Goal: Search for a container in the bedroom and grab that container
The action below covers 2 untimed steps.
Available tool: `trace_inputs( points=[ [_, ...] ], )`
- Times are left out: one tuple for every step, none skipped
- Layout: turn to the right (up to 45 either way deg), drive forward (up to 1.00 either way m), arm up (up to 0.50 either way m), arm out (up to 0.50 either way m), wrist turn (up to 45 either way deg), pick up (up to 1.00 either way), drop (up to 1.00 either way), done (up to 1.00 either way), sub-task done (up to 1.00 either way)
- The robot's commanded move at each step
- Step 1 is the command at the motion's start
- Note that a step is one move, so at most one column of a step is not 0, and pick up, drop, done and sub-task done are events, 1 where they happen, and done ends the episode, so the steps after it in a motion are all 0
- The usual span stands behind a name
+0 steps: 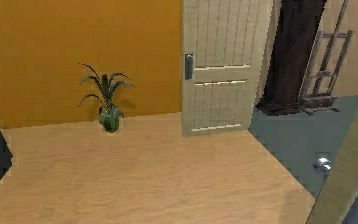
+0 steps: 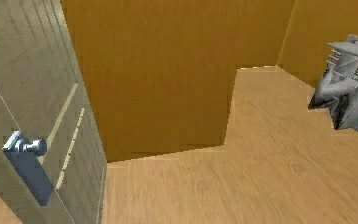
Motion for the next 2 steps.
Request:
trace_inputs(
  points=[
    [0.0, 1.0, 0.0, 0.0, 0.0, 0.0, 0.0, 0.0, 0.0],
    [0.0, 0.25, 0.0, 0.0, 0.0, 0.0, 0.0, 0.0, 0.0]
  ],
)
